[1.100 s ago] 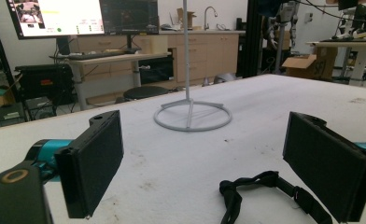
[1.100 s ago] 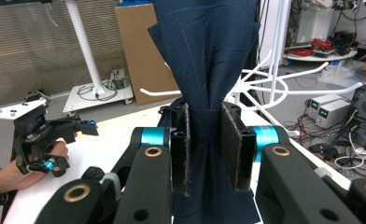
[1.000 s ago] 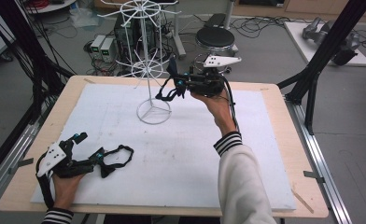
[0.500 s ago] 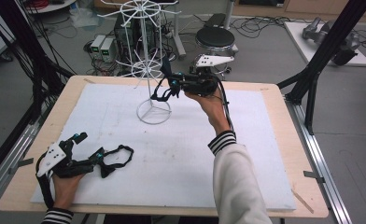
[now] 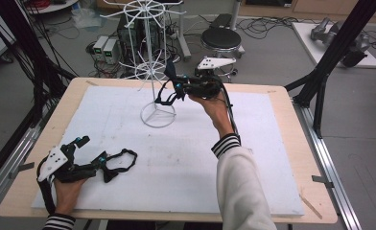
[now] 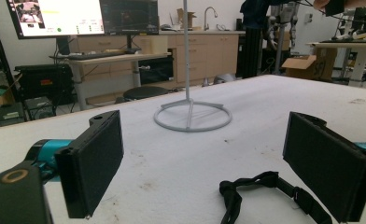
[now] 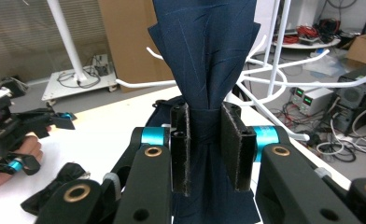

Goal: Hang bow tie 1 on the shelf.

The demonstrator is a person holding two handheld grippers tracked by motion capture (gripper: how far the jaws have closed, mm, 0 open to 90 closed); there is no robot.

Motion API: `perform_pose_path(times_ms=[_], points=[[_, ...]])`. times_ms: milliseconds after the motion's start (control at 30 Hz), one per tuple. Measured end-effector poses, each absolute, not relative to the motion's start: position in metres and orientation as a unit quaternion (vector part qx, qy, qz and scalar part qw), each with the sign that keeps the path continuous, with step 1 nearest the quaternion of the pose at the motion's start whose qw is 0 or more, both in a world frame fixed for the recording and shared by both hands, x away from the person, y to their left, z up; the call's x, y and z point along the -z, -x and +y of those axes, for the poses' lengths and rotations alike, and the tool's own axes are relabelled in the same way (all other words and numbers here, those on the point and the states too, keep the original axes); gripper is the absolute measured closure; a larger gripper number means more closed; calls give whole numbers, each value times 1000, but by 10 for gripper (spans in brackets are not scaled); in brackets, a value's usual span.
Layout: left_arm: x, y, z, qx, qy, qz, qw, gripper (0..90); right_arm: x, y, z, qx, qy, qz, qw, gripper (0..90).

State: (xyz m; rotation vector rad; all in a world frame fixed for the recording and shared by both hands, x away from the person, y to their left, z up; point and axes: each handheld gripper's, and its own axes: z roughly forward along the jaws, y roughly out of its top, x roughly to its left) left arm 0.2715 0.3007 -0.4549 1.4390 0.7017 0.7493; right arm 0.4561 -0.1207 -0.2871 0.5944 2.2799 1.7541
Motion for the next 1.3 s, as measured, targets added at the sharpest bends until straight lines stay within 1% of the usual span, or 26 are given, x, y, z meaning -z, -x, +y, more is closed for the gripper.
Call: perform_pose_path(times_ms=[367, 767, 833, 967, 1000, 1067, 1100, 1133, 1167, 1200, 1267, 1300], points=[[455, -271, 301, -327, -630, 306, 634, 127, 291, -458, -118, -571, -216, 784, 111, 749], [455, -271, 301, -327, -630, 306, 634, 127, 294, -459, -117, -553, -217, 797, 104, 742], [455, -271, 301, -327, -630, 306, 634, 127, 294, -459, -117, -552, -218, 798, 104, 729], [455, -271, 301, -327, -632, 305, 633, 127, 295, -460, -118, -546, -229, 800, 101, 612], [455, -271, 301, -327, -631, 306, 633, 127, 296, -460, -119, -543, -232, 801, 100, 604], [455, -271, 301, -327, -631, 306, 633, 127, 296, -460, -120, -540, -238, 802, 95, 503], [455, -271, 301, -327, -630, 306, 634, 127, 296, -460, -120, -540, -238, 802, 95, 503], [455, -271, 301, -327, -630, 307, 634, 127, 297, -459, -120, -540, -239, 801, 101, 478], [455, -271, 301, -327, -632, 306, 633, 127, 298, -457, -122, -536, -236, 804, 101, 431], [455, -271, 301, -327, -632, 306, 632, 127, 298, -457, -122, -536, -236, 804, 101, 431], [455, -271, 301, -328, -632, 305, 632, 127, 298, -456, -122, -527, -238, 810, 101, 336], [455, -271, 301, -327, -632, 306, 633, 127, 298, -455, -123, -521, -238, 814, 100, 315]])
